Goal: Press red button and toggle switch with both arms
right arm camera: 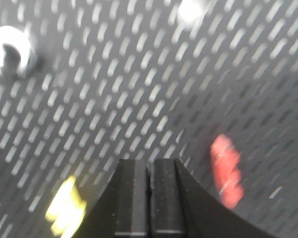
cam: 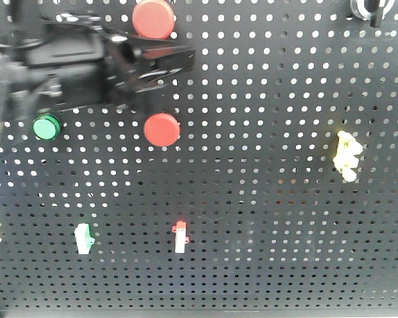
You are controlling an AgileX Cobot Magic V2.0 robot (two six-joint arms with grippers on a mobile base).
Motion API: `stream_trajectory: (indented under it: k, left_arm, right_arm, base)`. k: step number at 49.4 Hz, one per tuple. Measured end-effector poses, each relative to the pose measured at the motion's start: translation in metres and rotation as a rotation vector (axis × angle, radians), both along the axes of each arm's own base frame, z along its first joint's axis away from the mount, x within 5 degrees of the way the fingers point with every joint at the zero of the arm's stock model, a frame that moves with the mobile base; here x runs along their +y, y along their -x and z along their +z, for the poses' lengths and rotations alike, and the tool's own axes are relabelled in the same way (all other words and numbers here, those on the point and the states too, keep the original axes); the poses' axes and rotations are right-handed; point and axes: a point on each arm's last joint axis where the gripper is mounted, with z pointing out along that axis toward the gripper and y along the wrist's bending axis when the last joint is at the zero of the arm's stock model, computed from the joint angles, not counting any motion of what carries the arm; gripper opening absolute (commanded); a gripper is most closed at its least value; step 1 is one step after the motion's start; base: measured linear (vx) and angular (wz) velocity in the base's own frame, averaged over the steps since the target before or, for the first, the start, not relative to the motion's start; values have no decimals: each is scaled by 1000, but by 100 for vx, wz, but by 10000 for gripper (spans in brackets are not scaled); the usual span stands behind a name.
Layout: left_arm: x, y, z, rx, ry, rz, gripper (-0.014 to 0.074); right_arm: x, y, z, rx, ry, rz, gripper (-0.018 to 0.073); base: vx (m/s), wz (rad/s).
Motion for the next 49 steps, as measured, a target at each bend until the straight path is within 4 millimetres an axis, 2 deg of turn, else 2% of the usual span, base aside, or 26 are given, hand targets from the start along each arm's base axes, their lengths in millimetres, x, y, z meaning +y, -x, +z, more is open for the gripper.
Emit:
stream_trajectory:
  k: [8,13,23,36,43,49]
  left_arm:
    - [14,21,-28,55,-26,32,2]
    - [28,40,-56,101,-45,73,2]
    - [57,84,-100,136,-54,130,2]
    - [85,131,-126,134,15,155,2]
    - [89,138,-132,138,29,159,2]
    - [89,138,-132,139,31,161,2]
  right_arm:
    - [10,0,-5,42,75,112,-3]
    - [20,-3,-2,30,120,227,-3]
    - [38,-25,16,-37,130,440,-3]
    - [42,-79,49,-75,49,500,-3]
    - [46,-105,55,-54,19,552,-3]
    - [47,-113,58,-50,20,569,-3]
  base:
    - [0,0]
    - [0,0]
    - [0,0]
    - [0,0]
    - [0,0]
    - [0,0]
